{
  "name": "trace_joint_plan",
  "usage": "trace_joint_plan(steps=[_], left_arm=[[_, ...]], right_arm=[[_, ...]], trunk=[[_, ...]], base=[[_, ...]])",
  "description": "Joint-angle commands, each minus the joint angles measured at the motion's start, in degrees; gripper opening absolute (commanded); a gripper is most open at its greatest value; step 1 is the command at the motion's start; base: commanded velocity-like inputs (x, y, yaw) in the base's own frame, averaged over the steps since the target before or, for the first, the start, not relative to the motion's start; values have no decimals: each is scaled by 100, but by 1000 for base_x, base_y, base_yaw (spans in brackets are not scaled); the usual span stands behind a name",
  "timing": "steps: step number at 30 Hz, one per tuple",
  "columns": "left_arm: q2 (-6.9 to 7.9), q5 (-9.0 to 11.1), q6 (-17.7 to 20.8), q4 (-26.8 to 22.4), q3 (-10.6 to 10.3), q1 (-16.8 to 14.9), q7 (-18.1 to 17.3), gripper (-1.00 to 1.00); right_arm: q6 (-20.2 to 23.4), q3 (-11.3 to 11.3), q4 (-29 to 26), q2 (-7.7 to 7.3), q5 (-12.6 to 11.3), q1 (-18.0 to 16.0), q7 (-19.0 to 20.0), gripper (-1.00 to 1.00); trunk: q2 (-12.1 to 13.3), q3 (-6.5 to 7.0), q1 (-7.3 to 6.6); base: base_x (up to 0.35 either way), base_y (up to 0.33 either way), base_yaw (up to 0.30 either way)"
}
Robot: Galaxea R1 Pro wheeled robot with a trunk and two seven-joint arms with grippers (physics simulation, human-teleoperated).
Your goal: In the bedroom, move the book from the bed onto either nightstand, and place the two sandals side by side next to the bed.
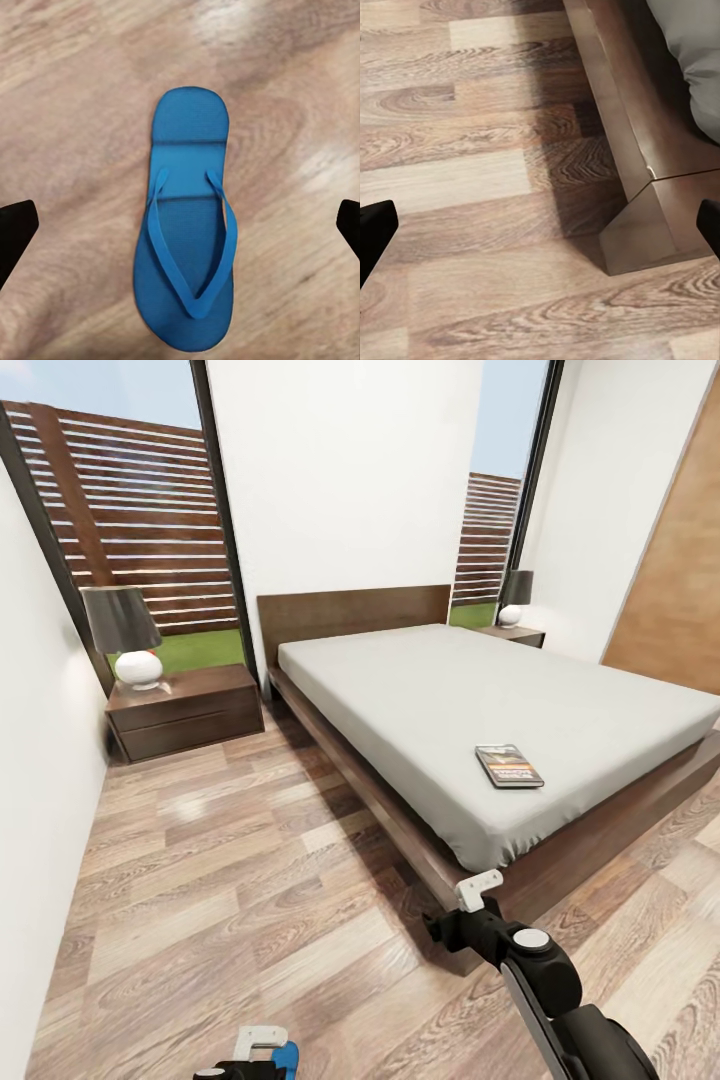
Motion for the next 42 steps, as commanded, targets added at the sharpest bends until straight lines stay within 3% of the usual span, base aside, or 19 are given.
trace_joint_plan(steps=[1, 6, 16, 22, 29, 38, 42], left_arm=[[1, -2, 41, -14, 1, -4, -8, 100], [20, -7, 50, -31, -5, -71, -2, 100], [136, 1, 99, -222, 0, -186, -10, 100], [181, 7, 100, -364, 1, -203, -11, 100], [194, 8, 88, -408, 12, -213, -11, 100], [191, 8, 114, -456, 22, -224, -11, 100], [190, 8, 94, -467, 20, -230, -16, 100]], right_arm=[[27, 7, -5, -2, 8, -4, 13, 100], [27, 10, -4, 0, 14, -5, 13, 100], [28, 11, 8, 22, 17, -5, 13, 100], [27, 11, 10, 18, 19, -5, 13, 100], [28, 14, 13, 26, 19, -5, 13, 100], [29, 18, 14, 27, 19, -5, 13, 100], [29, 19, 14, 28, 20, -5, 13, 100]], trunk=[[-2, -5, -1], [-2, -5, -1], [-15, -227, 25], [-15, -227, 25], [-23, -360, 40], [-23, -360, 40], [-29, -448, 50]], base=[[0, 0, 0], [0, 0, 0], [0, 0, 0], [0, 0, 0], [0, 0, 0], [0, 0, 0], [0, 0, 0]])
